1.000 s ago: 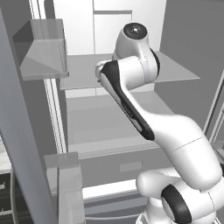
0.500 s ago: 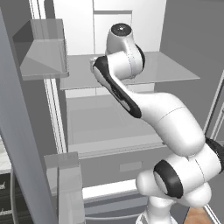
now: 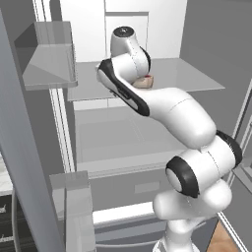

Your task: Gather the sweet potato and corn from the fridge and place them on a tray on the dining counter. Then gather the fish and steak from the fridge and place them on the other tray.

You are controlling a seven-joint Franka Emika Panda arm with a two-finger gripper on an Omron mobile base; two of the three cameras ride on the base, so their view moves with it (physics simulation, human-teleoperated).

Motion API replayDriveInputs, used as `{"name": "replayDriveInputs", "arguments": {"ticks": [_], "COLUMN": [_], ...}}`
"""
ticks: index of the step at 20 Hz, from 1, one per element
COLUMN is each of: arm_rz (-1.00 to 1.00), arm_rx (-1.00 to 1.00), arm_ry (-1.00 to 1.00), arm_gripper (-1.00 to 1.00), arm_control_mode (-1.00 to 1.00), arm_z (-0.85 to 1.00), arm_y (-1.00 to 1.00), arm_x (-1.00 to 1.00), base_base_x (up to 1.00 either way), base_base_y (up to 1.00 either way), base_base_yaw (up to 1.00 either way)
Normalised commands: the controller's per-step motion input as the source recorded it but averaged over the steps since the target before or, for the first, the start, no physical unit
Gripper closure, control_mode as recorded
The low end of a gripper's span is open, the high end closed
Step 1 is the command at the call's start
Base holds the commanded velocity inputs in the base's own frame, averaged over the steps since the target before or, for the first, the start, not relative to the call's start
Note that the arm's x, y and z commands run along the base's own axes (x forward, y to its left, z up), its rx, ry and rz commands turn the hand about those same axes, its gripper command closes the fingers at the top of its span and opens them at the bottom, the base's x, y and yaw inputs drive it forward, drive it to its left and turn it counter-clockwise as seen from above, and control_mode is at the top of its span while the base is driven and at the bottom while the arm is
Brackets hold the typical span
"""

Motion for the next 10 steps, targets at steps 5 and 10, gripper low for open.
{"name": "replayDriveInputs", "arguments": {"ticks": [5, 10], "arm_rz": [-0.04, -0.01], "arm_rx": [0.00, 0.00], "arm_ry": [0.02, 0.00], "arm_gripper": [-1.00, 1.00], "arm_control_mode": [-1.00, -1.00], "arm_z": [-0.18, -0.32], "arm_y": [0.13, 0.10], "arm_x": [0.49, 0.15], "base_base_x": [0.00, 0.00], "base_base_y": [0.00, 0.00], "base_base_yaw": [0.00, 0.00]}}
